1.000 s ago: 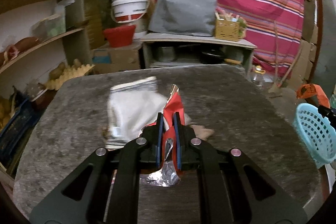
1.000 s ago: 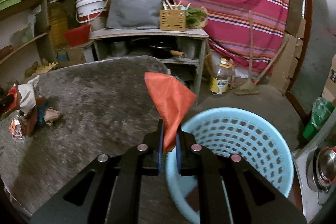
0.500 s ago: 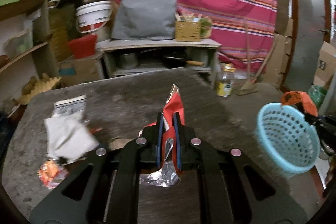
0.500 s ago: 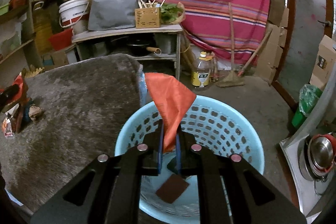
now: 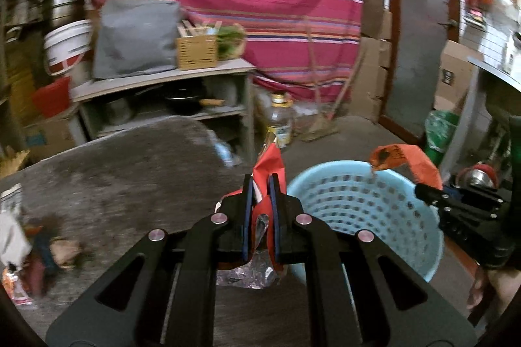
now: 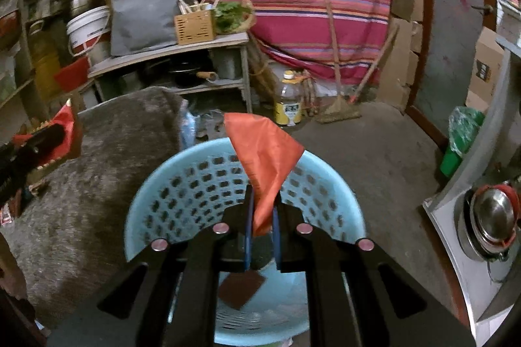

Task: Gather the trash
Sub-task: 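Open the left tool to drop the red wrapper into the basket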

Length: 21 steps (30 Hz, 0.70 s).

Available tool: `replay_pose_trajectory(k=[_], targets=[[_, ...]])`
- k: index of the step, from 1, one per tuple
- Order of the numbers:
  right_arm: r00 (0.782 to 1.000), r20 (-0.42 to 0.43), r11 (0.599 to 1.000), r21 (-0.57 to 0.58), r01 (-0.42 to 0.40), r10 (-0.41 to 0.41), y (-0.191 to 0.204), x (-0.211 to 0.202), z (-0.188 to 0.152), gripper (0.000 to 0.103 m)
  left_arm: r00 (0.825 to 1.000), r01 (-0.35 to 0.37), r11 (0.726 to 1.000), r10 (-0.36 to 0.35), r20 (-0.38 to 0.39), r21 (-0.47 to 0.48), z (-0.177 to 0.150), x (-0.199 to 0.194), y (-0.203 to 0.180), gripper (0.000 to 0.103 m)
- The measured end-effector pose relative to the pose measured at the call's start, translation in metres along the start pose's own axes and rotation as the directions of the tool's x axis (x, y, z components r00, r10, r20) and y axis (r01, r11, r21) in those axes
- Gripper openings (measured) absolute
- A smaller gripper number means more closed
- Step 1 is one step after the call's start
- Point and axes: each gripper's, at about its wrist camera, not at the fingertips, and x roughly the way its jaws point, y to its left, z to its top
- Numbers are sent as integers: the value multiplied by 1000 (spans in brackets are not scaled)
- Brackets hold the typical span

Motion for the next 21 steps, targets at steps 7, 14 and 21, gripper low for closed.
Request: replay_pose_trajectory(k=[7, 14, 21], targets=[[1000, -9, 998, 63, 9, -9, -33, 2, -5, 10, 997, 69, 997, -67, -43, 41, -4, 35, -47, 11], [1000, -19, 998, 69, -4, 6, -34, 7, -6, 10, 995, 71, 996, -67, -70, 53, -5, 46, -56, 41], [999, -35, 999, 47, -17, 19, -22, 13, -6, 10, 1000, -25, 1000, 25, -19, -7, -2, 12, -14, 83]])
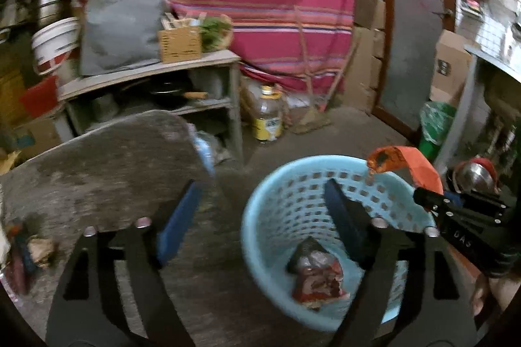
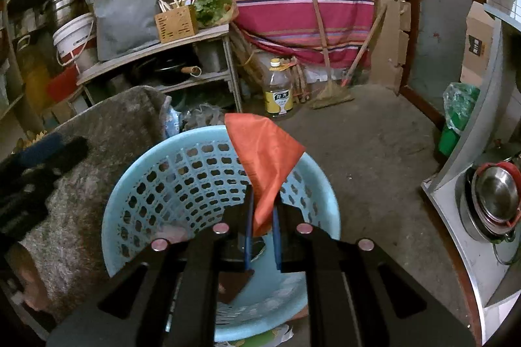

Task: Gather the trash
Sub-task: 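Open the left tool to drop the red wrapper into the basket, then open the right tool to drop the orange cloth into the basket, then reach the left tool to the orange snack bag and close on it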

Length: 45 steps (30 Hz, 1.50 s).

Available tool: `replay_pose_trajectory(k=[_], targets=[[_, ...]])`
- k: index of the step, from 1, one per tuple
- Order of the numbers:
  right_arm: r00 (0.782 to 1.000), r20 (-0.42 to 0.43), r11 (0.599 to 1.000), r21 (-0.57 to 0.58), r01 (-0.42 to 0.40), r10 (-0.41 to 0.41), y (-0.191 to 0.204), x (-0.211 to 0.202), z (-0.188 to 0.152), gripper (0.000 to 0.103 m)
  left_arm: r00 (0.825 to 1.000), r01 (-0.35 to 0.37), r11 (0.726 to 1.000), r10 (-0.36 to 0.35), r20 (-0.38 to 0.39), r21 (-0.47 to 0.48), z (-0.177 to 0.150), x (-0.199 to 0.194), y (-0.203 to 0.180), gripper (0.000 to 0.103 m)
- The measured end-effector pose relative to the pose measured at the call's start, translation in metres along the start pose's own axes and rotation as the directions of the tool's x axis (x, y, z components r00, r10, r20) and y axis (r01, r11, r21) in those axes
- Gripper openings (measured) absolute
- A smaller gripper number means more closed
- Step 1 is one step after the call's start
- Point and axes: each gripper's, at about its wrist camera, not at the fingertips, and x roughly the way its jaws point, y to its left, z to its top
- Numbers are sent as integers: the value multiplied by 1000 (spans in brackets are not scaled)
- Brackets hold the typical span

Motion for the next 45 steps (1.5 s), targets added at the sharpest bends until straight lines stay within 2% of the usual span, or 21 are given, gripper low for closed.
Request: replay_pose_trajectory(k=[7, 12, 13, 16, 18, 22, 24, 26, 31, 38, 45], targets=[[999, -29, 999, -35, -18, 17, 32, 16, 0, 10, 990, -128, 991, 130, 64, -29, 1, -46, 59, 97], [999, -42, 999, -44, -19, 17, 50, 27, -3, 12, 972, -220, 975, 220, 86, -8, -5, -72, 95, 98], [999, -45, 999, -47, -13, 11, 52, 29, -3, 17, 967, -243, 970, 243, 83, -6, -8, -75, 103, 98], [996, -22, 995, -64, 83, -84, 59, 31, -4, 85, 957, -278, 960, 279, 78, -27, -15, -87, 129, 98], [994, -16, 992, -63, 108, -110, 64, 31, -4, 85, 953, -286, 956, 291, 83, -58, -18, -98, 147, 98], [998, 7, 996, -48, 70, -69, 78, 22, -2, 88, 943, -311, 945, 320, 87, -103, -25, -118, 183, 98], [997, 46, 995, -74, 70, -66, 97, 12, -1, 89, 935, -330, 936, 342, 97, -120, -28, -128, 197, 98], [994, 91, 993, -99, 61, -53, 116, 1, -1, 95, 921, -356, 924, 372, 112, -138, -32, -141, 213, 98], [987, 161, 984, -175, 33, -5, 169, -16, -1, 96, 905, -385, 902, 410, 111, -195, -45, -162, 251, 98], [987, 152, 968, -249, -13, 52, 226, -11, -4, 98, 874, -450, 859, 480, 78, -245, -66, -177, 294, 98], [986, 131, 955, -291, -64, 106, 276, -5, -11, 98, 863, -475, 836, 504, 41, -275, -86, -186, 327, 98]])
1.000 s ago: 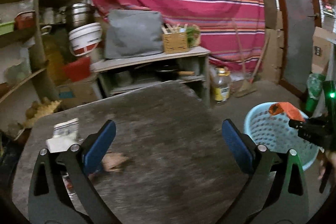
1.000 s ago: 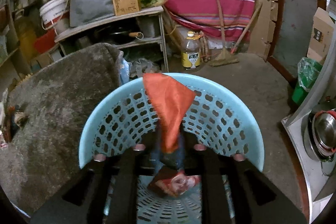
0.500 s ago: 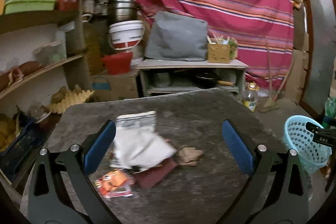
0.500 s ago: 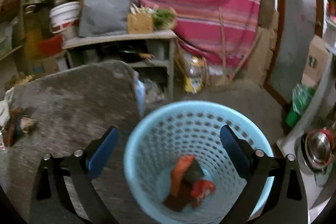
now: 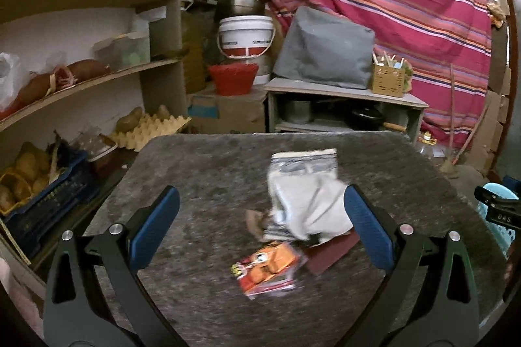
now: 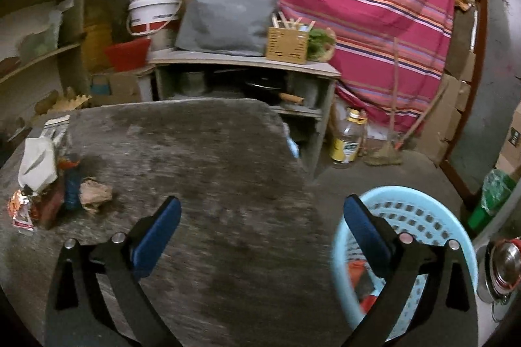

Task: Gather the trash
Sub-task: 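Reach the left tool to the orange snack bag and close on it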

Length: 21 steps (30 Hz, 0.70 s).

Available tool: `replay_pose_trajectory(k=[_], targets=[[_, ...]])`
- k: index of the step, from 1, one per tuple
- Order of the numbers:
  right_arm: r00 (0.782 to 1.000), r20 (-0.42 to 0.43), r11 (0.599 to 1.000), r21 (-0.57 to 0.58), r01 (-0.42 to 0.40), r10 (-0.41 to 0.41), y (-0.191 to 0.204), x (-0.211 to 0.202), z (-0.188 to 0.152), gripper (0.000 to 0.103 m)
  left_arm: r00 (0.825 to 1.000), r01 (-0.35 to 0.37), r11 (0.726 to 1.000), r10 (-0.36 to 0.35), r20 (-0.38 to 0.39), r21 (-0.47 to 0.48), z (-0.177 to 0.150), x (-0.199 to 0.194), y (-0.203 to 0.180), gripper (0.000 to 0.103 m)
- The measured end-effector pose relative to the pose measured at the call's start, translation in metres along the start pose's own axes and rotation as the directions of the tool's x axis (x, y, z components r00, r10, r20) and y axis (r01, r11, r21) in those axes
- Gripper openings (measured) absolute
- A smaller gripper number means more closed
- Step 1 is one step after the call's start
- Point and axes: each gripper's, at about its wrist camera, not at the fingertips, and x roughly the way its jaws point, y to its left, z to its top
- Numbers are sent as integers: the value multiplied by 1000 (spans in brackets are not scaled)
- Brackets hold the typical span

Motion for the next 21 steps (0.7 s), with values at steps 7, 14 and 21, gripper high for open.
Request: replay_pose_trajectory(k=[7, 14, 21], targets=[[1000, 0, 999, -36, -29, 29, 37, 7, 4, 98, 999, -46, 999, 46, -19, -7, -10, 4, 28, 98], [999, -6, 998, -41, -46, 46, 55, 12, 7, 98, 996, -77, 996, 75, -56, -38, -19, 12, 51, 98], [999, -11, 998, -47, -46, 45, 60, 14, 7, 98, 991, -111, 993, 107, -81, -43, -24, 22, 63, 98]])
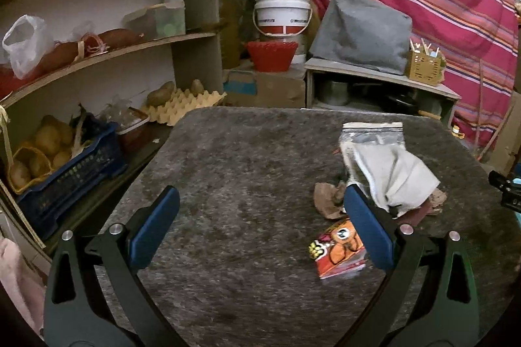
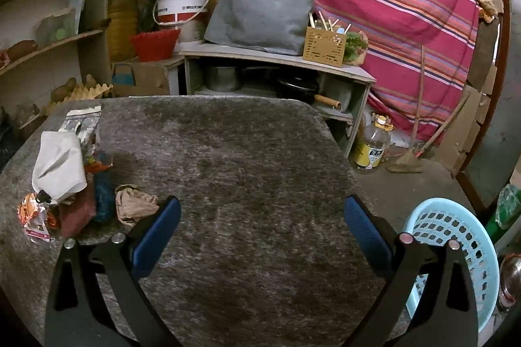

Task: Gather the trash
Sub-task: 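Reach the left tool to the orange snack bag and close on it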

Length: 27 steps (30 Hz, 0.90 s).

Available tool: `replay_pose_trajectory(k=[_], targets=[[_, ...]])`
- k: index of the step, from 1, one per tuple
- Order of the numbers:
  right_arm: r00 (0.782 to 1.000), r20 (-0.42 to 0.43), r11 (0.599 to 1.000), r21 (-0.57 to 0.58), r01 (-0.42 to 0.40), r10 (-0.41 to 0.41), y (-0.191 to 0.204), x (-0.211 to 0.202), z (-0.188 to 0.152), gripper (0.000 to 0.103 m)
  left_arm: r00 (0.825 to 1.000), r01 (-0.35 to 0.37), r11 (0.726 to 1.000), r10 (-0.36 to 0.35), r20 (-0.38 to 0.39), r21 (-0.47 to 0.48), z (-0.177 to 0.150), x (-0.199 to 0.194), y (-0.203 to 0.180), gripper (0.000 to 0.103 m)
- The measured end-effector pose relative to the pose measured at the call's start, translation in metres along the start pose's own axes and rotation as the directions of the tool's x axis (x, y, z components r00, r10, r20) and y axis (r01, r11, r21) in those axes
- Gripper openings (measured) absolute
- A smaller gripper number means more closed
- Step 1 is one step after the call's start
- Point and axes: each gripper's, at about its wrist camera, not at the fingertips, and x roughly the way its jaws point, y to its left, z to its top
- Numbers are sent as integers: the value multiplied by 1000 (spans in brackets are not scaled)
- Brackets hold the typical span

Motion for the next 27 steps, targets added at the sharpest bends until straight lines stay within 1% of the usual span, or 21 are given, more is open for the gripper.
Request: replay_pose_trajectory(k=[7, 14, 27], targets=[[1000, -4, 1000, 9, 3, -3, -3, 2, 1, 98, 1000, 8, 999, -8, -18, -35, -1, 4, 6, 98], [1000, -4, 1000, 9, 6, -6, -5, 4, 0, 98, 1000, -9, 1000, 9, -10, -5, -4, 5, 0, 98], [1000, -20, 1000, 14, 3, -2, -9, 7, -6, 98, 999, 4, 1000, -3, -35, 24, -10, 14, -11, 98]])
